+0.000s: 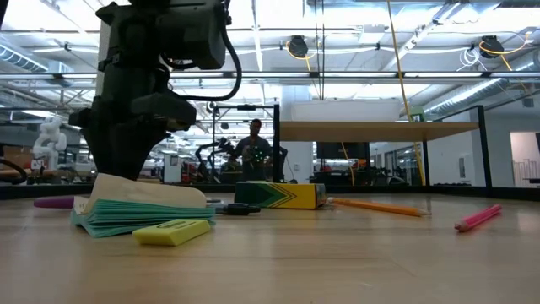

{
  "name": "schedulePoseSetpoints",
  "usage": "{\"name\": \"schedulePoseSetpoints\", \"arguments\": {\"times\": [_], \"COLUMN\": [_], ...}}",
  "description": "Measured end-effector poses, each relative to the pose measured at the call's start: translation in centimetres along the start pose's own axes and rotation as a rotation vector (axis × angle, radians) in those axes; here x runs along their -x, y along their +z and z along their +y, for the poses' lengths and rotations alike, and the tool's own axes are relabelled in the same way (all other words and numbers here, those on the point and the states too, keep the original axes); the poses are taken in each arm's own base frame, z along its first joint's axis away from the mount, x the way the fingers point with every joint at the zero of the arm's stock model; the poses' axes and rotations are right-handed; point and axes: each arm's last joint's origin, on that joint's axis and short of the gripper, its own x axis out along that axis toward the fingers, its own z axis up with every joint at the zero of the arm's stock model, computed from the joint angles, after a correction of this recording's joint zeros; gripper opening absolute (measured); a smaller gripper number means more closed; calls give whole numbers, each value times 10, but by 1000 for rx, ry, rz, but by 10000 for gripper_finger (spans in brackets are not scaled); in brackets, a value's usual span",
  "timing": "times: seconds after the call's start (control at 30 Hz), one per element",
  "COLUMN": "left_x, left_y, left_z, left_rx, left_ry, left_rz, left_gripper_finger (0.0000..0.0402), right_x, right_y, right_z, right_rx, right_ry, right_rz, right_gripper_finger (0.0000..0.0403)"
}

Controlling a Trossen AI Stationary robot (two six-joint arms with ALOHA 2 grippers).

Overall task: Pick & place school supplies into a supply box
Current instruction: Put the purple scissors into the purple supply box on the shelf

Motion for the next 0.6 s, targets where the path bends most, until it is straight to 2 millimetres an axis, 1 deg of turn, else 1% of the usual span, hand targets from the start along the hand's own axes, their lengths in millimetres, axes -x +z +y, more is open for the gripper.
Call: {"name": "schedulePoseSetpoints", "arguments": {"times": [0.17, 0.3, 0.43, 0.6], "left_x": [0, 0, -1, -12], "left_y": [1, -5, -10, -12], "left_z": [0, -2, -3, 5], "left_rx": [1, -12, -13, -2], "left_ry": [-11, -19, 2, 26], "left_rz": [22, 55, 24, 51], "left_gripper_finger": [147, 147, 147, 147], "right_x": [0, 0, 0, 0], "right_y": [0, 0, 0, 0], "right_z": [0, 0, 0, 0], "right_rx": [0, 0, 0, 8], "right_ry": [0, 0, 0, 0], "right_rz": [0, 0, 0, 0], "right_gripper_finger": [0, 0, 0, 0]}}
